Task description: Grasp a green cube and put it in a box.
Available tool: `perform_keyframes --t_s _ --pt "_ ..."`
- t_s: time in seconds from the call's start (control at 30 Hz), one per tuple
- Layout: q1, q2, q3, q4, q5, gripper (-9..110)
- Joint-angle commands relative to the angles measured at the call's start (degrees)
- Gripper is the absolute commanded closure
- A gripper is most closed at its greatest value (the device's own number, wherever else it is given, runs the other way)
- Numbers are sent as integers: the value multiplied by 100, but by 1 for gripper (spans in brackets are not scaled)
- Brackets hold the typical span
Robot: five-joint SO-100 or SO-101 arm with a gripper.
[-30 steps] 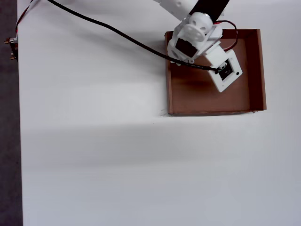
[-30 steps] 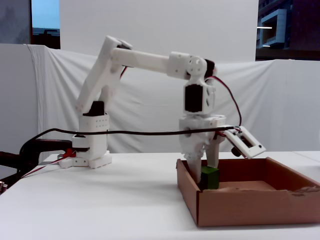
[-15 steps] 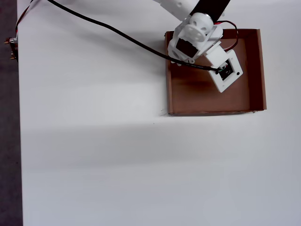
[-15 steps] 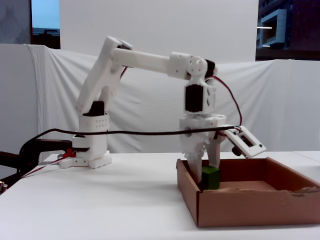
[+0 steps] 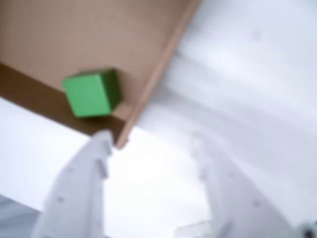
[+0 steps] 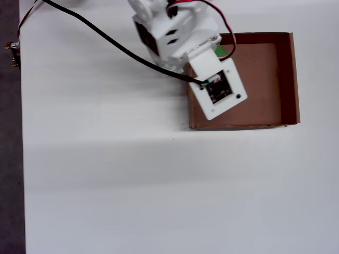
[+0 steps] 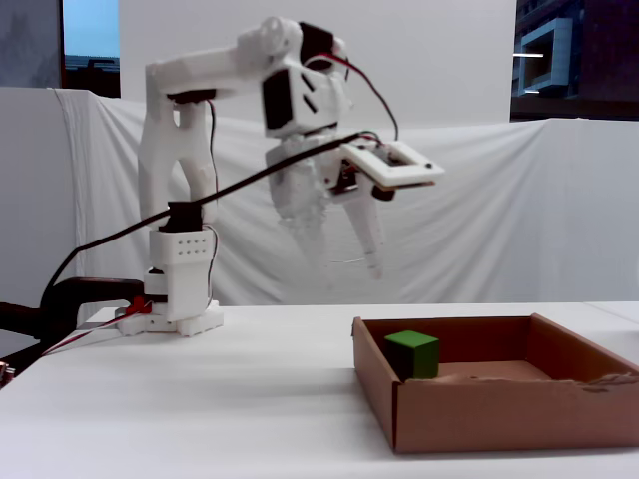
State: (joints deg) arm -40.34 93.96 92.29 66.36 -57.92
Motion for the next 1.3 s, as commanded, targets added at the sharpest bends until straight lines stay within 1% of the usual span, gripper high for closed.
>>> perform_keyframes --t_s 0.0,0.33,0.67,1.1,1.27 --pt "299 940 571 -26 18 80" --pt "2083 3190 2874 -62 167 80" --pt "3226 5080 5098 -105 176 80" --pt "3885 7734 7629 -167 176 80" --pt "4175 8376 7787 123 176 80"
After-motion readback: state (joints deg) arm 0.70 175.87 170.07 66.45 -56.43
